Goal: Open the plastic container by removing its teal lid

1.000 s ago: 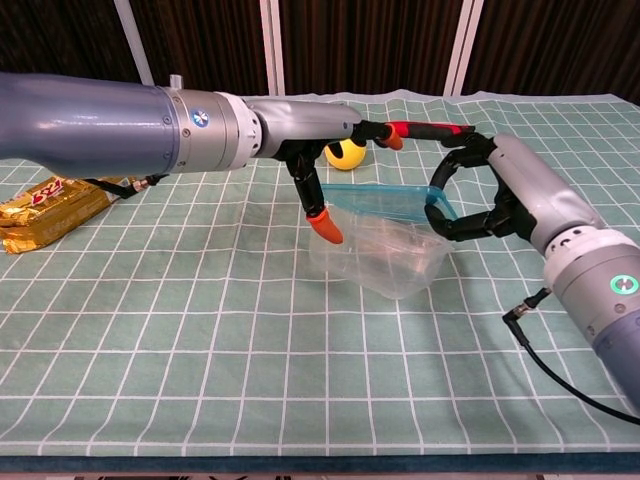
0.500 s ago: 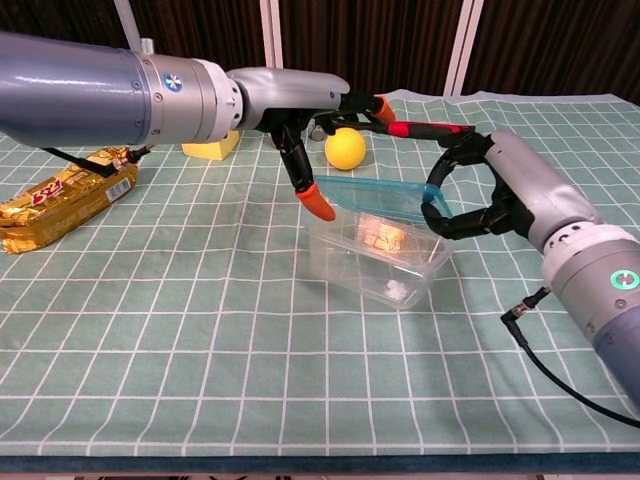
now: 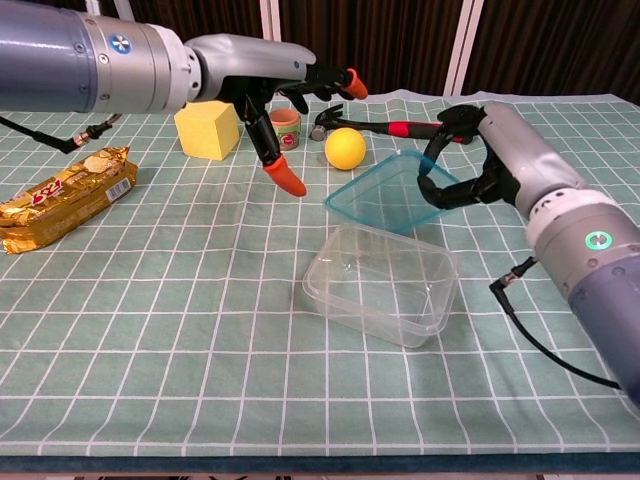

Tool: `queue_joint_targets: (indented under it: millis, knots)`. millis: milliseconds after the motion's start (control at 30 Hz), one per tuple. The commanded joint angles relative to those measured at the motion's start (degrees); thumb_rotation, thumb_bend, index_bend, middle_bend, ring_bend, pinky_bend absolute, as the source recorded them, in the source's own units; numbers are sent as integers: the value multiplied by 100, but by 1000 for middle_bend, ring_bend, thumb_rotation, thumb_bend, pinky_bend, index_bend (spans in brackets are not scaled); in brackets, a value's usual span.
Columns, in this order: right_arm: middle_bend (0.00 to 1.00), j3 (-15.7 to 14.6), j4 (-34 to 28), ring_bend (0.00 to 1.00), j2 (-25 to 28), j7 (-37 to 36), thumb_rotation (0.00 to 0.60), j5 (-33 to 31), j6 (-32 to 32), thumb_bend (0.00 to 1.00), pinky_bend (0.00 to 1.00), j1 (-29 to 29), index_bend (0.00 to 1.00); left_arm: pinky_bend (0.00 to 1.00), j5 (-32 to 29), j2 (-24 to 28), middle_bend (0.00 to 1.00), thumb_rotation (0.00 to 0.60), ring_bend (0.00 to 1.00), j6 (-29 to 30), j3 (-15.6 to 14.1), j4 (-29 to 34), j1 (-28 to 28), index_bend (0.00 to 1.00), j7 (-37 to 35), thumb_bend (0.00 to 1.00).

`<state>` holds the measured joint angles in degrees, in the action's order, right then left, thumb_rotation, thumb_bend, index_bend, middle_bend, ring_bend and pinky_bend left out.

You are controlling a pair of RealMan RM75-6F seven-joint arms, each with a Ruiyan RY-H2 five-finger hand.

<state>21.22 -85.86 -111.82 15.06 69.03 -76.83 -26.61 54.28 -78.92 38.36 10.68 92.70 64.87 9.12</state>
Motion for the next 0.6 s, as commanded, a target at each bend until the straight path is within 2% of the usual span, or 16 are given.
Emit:
queue_joint_targets:
  millis: [33,233,400,500,600]
  knots:
    - [145,301,186,0,0,72,600,-157,73,814,0,-184,740,118,102,102,0,600,0,40,-18,34,-82,0,-77,0]
    - [146,720,587,0,159,119,600,-303,172,814,0,-429,741,118,273,281,0,600,0,145,-51,90,-249,0,-211,0]
    - [146,926,1014,0,440,105,600,-276,242,813,0,-608,741,118,416,385,0,600,0,252,-47,125,-390,0,-350,0]
    - [146,926,1253,0,611,126,600,-212,265,814,0,-651,737,118,484,394,0,600,0,320,-50,144,-465,0,-424,0]
    - [143,761,1390,0,892,145,600,-113,303,809,0,-570,640,118,600,411,0,600,0,398,-90,182,-571,0,-494,0]
